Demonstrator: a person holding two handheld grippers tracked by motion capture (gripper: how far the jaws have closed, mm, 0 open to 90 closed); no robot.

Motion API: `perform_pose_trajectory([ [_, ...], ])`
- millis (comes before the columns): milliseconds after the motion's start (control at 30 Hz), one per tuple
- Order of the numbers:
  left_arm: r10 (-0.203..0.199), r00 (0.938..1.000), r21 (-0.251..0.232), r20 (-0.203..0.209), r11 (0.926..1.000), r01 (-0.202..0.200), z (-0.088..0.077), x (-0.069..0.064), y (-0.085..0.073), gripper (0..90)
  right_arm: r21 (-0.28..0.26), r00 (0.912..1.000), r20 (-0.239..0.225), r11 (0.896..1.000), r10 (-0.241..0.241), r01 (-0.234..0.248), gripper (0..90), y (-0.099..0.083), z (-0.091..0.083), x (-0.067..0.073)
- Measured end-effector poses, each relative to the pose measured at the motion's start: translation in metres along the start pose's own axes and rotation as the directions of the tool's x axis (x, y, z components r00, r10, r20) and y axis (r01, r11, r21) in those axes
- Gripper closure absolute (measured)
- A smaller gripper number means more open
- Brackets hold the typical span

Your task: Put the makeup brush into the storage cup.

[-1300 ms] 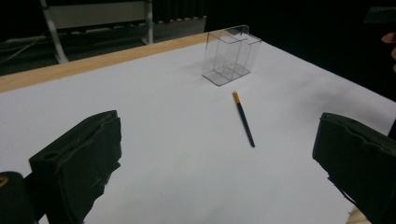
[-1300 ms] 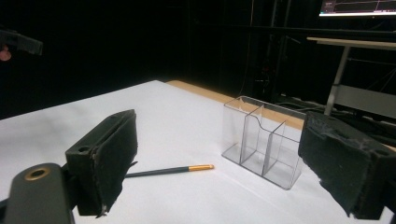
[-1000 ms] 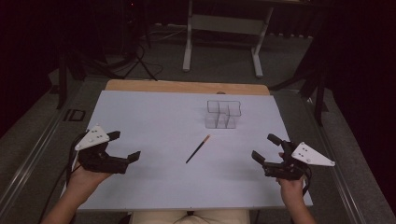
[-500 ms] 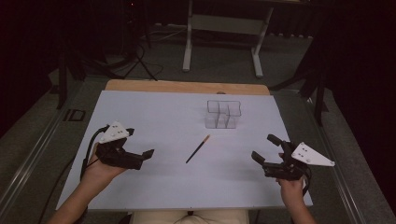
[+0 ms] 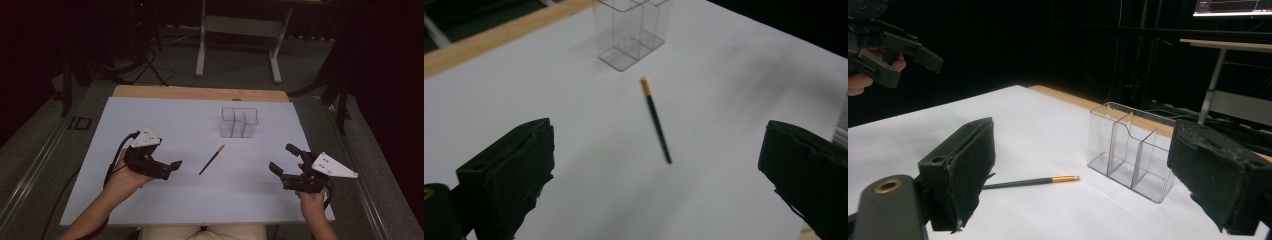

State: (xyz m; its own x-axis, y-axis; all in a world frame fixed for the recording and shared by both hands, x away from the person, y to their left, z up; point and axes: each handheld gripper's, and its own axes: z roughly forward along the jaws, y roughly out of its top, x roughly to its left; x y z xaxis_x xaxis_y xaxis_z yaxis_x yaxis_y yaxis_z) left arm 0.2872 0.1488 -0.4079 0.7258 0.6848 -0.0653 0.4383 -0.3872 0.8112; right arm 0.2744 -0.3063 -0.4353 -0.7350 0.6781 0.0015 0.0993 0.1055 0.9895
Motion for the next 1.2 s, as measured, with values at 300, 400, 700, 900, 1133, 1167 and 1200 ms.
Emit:
perform_pose_trajectory([
  [300,0.037,0.9993,0.077,-0.007,0.9964,-0.036,0.018,-0.006,0.014,5.7,0.005,1.0,-0.002,1.0,-0.003,0.003,11.9,0.0,0.001,0.001],
  [400,0.031,0.9995,0.098,0.0,0.9947,-0.031,0.024,-0.009,0.018,7.4,0.004,1.0,-0.003,1.0,-0.001,0.001,11.8,0.0,0.001,0.0],
  [700,0.001,0.9991,0.17,0.041,0.9854,-0.008,0.045,-0.011,0.029,11.2,0.005,1.0,-0.002,1.0,-0.001,0.001,11.9,0.0,0.001,0.001],
  [900,-0.02,0.9996,0.221,0.018,0.9751,0.015,0.061,-0.013,0.034,13.1,0.005,1.0,-0.004,1.0,-0.002,0.002,11.9,0.0,0.002,0.001],
  [1133,-0.068,0.9976,0.3,0.014,0.952,0.061,0.078,-0.013,0.04,15.5,0.007,1.0,-0.005,1.0,-0.006,0.006,11.9,0.0,0.002,0.001],
  [1167,-0.072,0.9973,0.31,0.014,0.9484,0.064,0.081,-0.012,0.04,15.8,0.008,1.0,-0.005,1.0,-0.008,0.008,11.9,0.0,0.002,0.001],
  [1200,-0.073,0.9973,0.322,0.013,0.9444,0.064,0.083,-0.012,0.04,15.8,0.009,1.0,-0.005,1.0,-0.007,0.007,11.9,0.0,0.002,0.001],
])
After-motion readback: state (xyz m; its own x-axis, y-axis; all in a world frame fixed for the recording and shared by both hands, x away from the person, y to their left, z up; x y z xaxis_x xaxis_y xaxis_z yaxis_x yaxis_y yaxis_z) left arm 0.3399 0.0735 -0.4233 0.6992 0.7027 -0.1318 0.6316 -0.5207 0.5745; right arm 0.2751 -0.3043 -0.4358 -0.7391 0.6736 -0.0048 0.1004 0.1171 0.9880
